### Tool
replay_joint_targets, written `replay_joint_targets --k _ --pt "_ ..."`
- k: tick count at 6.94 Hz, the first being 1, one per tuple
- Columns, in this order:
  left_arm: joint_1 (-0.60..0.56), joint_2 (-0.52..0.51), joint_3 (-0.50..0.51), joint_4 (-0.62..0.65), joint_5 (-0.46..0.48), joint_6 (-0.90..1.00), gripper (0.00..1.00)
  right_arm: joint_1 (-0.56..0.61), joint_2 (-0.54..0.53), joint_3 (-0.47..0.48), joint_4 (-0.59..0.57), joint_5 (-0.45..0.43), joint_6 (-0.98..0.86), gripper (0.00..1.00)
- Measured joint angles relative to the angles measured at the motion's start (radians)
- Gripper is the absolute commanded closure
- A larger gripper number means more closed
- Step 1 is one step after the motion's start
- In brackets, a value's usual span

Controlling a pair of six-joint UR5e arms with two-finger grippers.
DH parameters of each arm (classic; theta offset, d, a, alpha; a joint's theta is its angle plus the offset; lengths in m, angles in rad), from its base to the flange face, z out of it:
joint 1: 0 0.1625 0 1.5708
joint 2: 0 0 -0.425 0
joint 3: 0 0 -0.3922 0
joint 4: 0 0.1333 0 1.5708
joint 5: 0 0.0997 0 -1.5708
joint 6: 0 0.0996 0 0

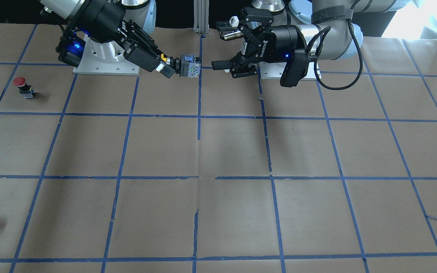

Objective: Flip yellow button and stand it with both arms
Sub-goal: 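Open the left gripper and pull it back while the right gripper carries the button away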

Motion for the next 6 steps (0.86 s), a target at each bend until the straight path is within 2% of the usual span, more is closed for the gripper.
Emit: replay_joint_targets --k 2,3,4,5,6 --pt "0.010 -0.014 0.059 0.115 0.210 -0.176 0.00 -0.076 0.003 0.007 0.010 -0.108 -0.109 0.89" --pt "0.011 -0.023 0.077 0.240 0.329 -0.309 0.00 -0.130 0.004 0.015 0.033 -0.202 -0.218 0.92" --pt "0.009 -0.033 0.085 0.407 0.444 -0.476 0.00 -0.193 0.002 0.028 0.079 -0.304 -0.402 0.92" --pt "0.004 -0.043 0.093 0.538 0.555 -0.603 0.00 -0.266 -0.008 0.050 0.135 -0.405 -0.668 0.92" --pt "0.002 -0.050 0.115 0.599 0.684 -0.660 0.00 -0.335 -0.017 0.074 0.156 -0.479 -0.912 0.92"
